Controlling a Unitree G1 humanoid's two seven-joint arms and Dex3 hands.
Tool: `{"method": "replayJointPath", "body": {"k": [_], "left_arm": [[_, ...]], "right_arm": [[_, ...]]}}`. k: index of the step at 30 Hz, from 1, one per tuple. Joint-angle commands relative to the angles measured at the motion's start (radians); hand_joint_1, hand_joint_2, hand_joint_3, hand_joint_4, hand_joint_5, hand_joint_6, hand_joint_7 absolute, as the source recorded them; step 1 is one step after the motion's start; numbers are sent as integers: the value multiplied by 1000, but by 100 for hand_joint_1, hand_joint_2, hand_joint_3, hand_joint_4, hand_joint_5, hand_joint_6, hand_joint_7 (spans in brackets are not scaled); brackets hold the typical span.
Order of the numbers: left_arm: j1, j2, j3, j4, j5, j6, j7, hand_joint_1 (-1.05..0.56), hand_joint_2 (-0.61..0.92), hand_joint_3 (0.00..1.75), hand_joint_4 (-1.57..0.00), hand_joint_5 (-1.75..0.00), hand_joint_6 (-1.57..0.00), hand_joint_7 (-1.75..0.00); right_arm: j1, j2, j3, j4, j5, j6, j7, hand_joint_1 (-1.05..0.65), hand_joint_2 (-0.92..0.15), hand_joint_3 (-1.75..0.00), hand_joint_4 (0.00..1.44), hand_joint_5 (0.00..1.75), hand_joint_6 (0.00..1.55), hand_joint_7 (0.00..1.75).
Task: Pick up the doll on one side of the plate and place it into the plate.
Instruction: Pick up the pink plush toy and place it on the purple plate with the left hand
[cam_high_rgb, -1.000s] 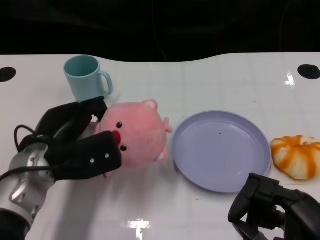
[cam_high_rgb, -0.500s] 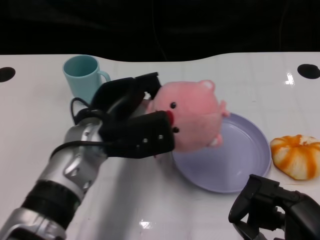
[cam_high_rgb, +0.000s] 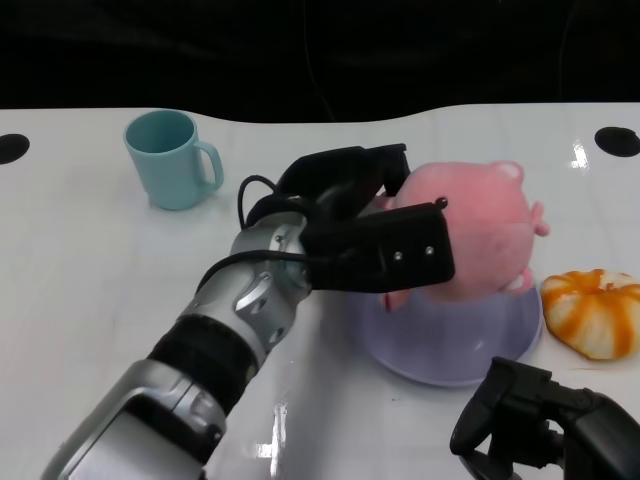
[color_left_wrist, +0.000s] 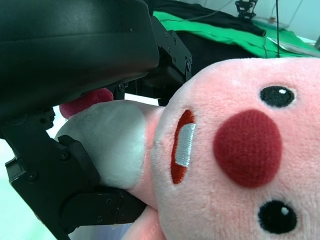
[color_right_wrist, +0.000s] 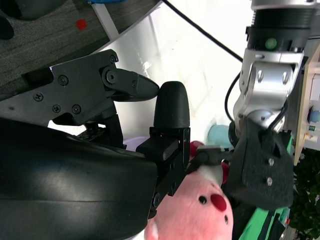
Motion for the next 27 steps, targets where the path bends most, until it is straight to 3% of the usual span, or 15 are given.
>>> {"method": "replayJointPath", "body": {"k": [1, 2, 3, 4, 5, 7, 8, 11, 14, 18, 27], "left_arm": [[-61, -32, 0, 69, -10, 8, 7, -22, 52, 92, -91, -175, -72, -175], [-67, -41, 8, 85, -23, 6, 0, -22, 51, 90, -91, -175, -72, -175], [-73, -51, 23, 101, -43, 7, -12, -22, 52, 83, -88, -175, -72, -155], [-80, -59, 34, 113, -63, 10, -32, -23, 57, 71, -78, -171, -77, -116], [-85, -64, 42, 121, -79, 11, -55, -24, 63, 61, -72, -163, -81, -89], [-88, -60, 35, 120, -90, 9, -106, -29, 77, 43, -63, -155, -76, -54], [-87, -57, 27, 116, -87, 11, -126, -36, 86, 31, -49, -130, -66, -36], [-81, -46, -4, 95, -65, 30, -178, -56, 91, 32, -19, -65, -39, -7], [-71, -35, -25, 68, -52, 39, -203, -72, 92, 36, -3, -38, -19, -1], [-69, -12, -83, 37, 4, 49, -219, -89, 92, 47, 0, -7, -7, -1], [-25, 50, -115, -98, 22, 57, -296, -105, 92, 55, 0, 0, 0, 0]], "right_arm": [[7, 0, 3, -18, -3, -6, -6, -25, -81, -61, 63, 170, 54, 148], [8, 3, 5, -17, -2, -9, -7, -25, -81, -61, 63, 170, 54, 148], [9, 5, 6, -16, -2, -11, -7, -24, -81, -61, 64, 170, 54, 148], [9, 6, 7, -15, -2, -14, -8, -24, -81, -60, 64, 170, 54, 148], [9, 7, 8, -15, -2, -16, -7, -24, -81, -60, 64, 170, 54, 148], [9, 6, 10, -14, -5, -22, -5, -25, -82, -60, 64, 170, 54, 148], [9, 5, 10, -14, -5, -23, -4, -25, -82, -60, 63, 170, 54, 148], [11, 6, 9, -16, -1, -24, -2, -26, -82, -59, 64, 170, 53, 147], [11, 4, 7, -14, -3, -32, -1, -27, -82, -58, 64, 170, 54, 147], [11, 2, 2, -14, 0, -30, 1, -27, -82, -58, 65, 169, 54, 146], [6, -1, -6, -10, -1, -32, 4, -26, -83, -57, 64, 169, 55, 146]]}}
